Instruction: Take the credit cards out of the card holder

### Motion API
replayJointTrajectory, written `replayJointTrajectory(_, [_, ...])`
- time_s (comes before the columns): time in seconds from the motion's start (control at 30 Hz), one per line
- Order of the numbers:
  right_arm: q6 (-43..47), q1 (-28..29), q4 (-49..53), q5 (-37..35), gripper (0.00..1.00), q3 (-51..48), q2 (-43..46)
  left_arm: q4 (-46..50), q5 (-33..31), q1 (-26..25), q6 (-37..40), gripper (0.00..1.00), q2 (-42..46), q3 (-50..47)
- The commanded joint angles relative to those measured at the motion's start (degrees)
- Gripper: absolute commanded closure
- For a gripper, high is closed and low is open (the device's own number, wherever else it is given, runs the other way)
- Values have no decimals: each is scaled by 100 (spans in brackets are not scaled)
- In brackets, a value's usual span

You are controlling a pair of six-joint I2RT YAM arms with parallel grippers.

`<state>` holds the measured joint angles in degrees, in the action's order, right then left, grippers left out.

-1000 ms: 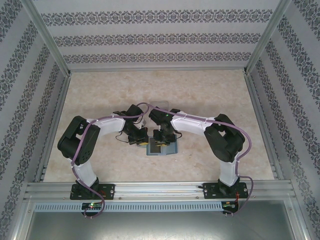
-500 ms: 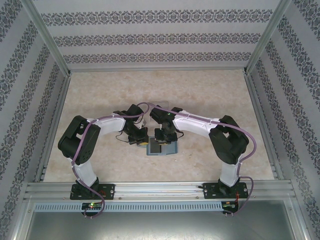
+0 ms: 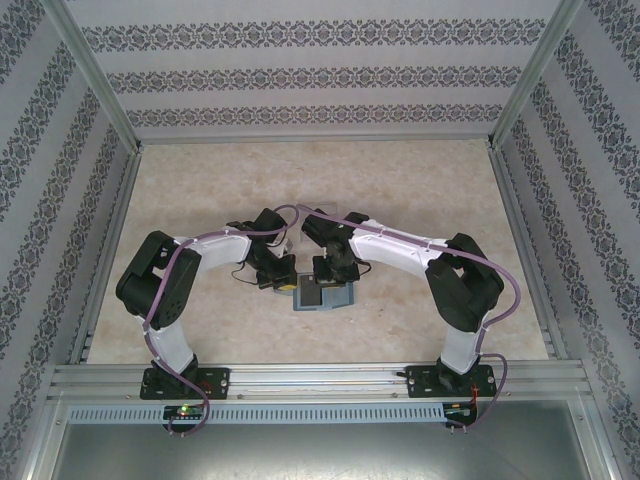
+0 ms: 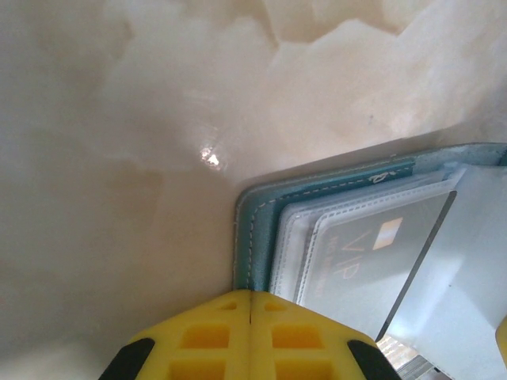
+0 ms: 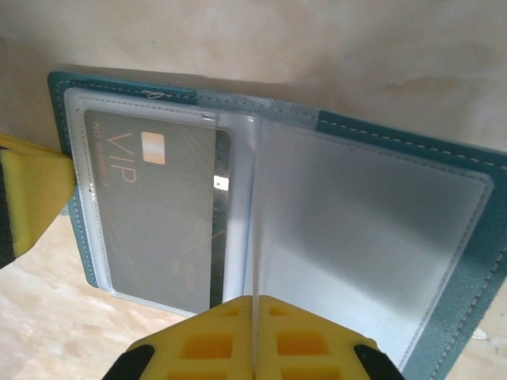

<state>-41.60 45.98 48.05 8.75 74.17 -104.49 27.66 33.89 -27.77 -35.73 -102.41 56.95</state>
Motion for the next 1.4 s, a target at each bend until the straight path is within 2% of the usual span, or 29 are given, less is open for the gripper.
replayJointTrajectory(0.0, [85, -26, 196, -181, 94, 8, 195, 213, -107, -62, 133, 100, -165, 61])
replayJointTrajectory(0.23, [189, -137, 339, -407, 94, -145, 122, 222, -120, -62, 127, 100, -149, 12])
replayJointTrajectory(0.43, [276, -172, 526, -670, 91, -157, 19, 205, -124, -63, 110, 100, -148, -9])
replayJointTrajectory(0.73, [302, -183, 670, -879, 78, -209, -54, 231, -141, -63, 111, 100, -120, -3])
replayJointTrajectory(0.8, [293, -185, 705, -931, 70, -210, -28, 230, -152, -62, 104, 100, -108, -4])
replayJointTrajectory(0.87, [288, -194, 758, -971, 67, -210, -11, 229, -161, -66, 103, 100, -71, -8])
replayJointTrajectory(1.17, [283, -218, 799, -1068, 65, -308, 102, 323, -224, -64, 101, 100, 28, 63])
replayJointTrajectory(1.37, [278, -269, 691, -1006, 72, -452, 156, 423, -237, -67, 119, 100, 115, 145])
